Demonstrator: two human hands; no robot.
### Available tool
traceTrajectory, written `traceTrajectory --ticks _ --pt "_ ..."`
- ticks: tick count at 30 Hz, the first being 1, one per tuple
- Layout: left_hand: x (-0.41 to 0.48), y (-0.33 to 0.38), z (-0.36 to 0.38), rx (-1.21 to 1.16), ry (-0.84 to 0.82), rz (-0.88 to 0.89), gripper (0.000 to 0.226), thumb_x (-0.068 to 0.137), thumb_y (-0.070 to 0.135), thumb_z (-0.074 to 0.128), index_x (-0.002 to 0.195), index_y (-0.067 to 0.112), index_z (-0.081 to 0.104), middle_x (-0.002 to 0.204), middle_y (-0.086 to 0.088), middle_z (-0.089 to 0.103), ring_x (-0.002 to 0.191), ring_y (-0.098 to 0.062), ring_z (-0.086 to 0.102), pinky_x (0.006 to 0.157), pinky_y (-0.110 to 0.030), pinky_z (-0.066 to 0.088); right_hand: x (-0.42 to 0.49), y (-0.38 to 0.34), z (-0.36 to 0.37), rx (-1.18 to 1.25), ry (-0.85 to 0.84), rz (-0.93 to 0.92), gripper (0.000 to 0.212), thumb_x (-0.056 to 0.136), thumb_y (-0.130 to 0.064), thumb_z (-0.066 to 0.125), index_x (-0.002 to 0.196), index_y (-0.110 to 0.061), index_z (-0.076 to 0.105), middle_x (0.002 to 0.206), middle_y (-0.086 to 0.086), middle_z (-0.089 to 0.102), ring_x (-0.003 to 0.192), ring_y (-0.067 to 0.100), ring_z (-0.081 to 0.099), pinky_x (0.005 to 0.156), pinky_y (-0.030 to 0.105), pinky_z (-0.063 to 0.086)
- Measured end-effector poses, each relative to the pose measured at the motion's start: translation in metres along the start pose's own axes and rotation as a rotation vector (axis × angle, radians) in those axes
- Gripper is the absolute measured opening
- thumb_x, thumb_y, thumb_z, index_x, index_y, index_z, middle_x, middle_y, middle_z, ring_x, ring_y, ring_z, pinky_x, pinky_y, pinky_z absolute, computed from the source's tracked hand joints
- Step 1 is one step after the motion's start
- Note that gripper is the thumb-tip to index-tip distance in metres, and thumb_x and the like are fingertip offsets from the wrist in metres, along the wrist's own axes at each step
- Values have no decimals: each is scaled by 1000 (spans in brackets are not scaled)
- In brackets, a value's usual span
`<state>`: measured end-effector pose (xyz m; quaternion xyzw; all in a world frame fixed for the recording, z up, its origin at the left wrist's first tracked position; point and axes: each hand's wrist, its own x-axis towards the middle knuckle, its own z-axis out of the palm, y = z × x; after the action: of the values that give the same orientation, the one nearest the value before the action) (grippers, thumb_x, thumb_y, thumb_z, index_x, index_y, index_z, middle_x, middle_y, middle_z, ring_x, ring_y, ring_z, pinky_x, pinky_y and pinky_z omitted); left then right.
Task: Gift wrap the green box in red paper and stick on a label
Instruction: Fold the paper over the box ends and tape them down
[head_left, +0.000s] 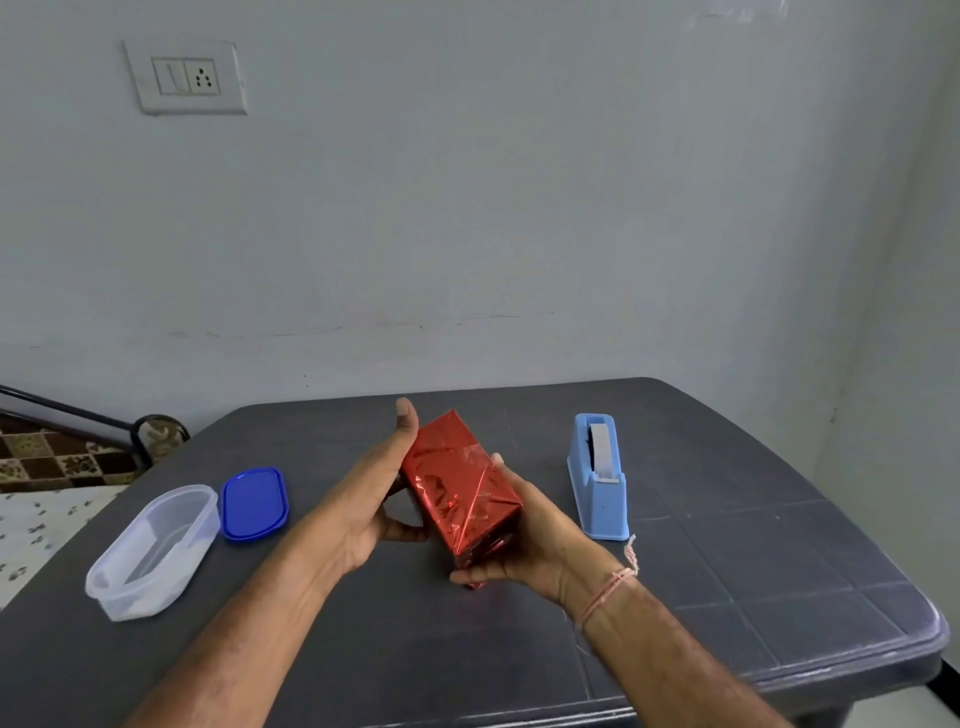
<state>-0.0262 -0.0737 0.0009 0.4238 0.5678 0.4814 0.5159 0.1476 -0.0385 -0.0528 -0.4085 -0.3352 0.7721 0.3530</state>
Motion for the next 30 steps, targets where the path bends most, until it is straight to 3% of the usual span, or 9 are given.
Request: traceTrajectory --ticks 3,7,9,12,15,19,21,24,30 --pt "-1 -5 -15 -53 -22 -35 85 76 87 48 116 17 74 111 -9 77 115 -24 67 86 -62 59 5 0 3 -90 11 -14 61 89 -63 65 124 -14 67 119 19 72 109 40 69 91 67 54" --pt "-2 -10 -28 -10 -86 -129 84 73 85 54 105 9 68 76 -4 71 66 -18 68 62 -36 58 12 4 5 -230 29 -154 46 88 -54 72 122 -23 69 112 6 77 99 27 74 89 52 59" --pt "-2 -21 -29 29 -114 -177 69 77 76 61 98 11 68 70 -2 69 58 -16 65 57 -30 54 18 7 0 -267 35 -248 60 80 -54 80 133 -31 63 130 6 69 113 25 70 100 51 56" --pt "3 -44 -27 78 -98 -224 56 84 65 67 106 14 76 92 -10 79 82 -24 74 74 -37 58 21 10 -5 -308 26 -315 77 71 -59 86 138 -43 52 150 7 51 124 25 64 100 43 57" --pt "10 -64 -22 7 -44 -215 62 75 47 82 120 8 64 107 -12 78 93 -27 72 79 -41 58 21 13 -14 -269 37 -333 55 90 -40 76 133 -32 43 120 2 65 106 20 70 85 32 60" --pt "18 -79 -22 -94 -120 -110 76 68 15 87 134 29 53 113 -7 77 103 -27 71 85 -47 59 25 5 -25 -224 110 -362 99 76 -60 82 155 -20 37 129 6 68 110 21 71 97 39 58" --pt "23 -77 -21 -102 -175 -31 82 71 8 87 137 40 50 119 -3 76 112 -24 71 89 -44 56 26 -3 -29 -227 94 -415 90 77 -64 80 149 -21 47 130 2 71 116 21 70 105 43 54" --pt "28 -65 -17 -113 -162 118 89 68 28 93 142 45 47 126 4 73 118 -15 69 96 -40 55 20 -17 -27 -318 -4 -548 55 97 -40 65 147 -26 50 136 -4 68 128 17 63 111 41 49" --pt "30 -54 -10 -61 -94 359 99 54 74 86 140 42 50 131 8 68 124 -8 64 88 -22 57 13 -36 -33 -468 -95 -681 47 99 -24 60 145 -29 49 139 -7 65 133 12 58 111 32 46"
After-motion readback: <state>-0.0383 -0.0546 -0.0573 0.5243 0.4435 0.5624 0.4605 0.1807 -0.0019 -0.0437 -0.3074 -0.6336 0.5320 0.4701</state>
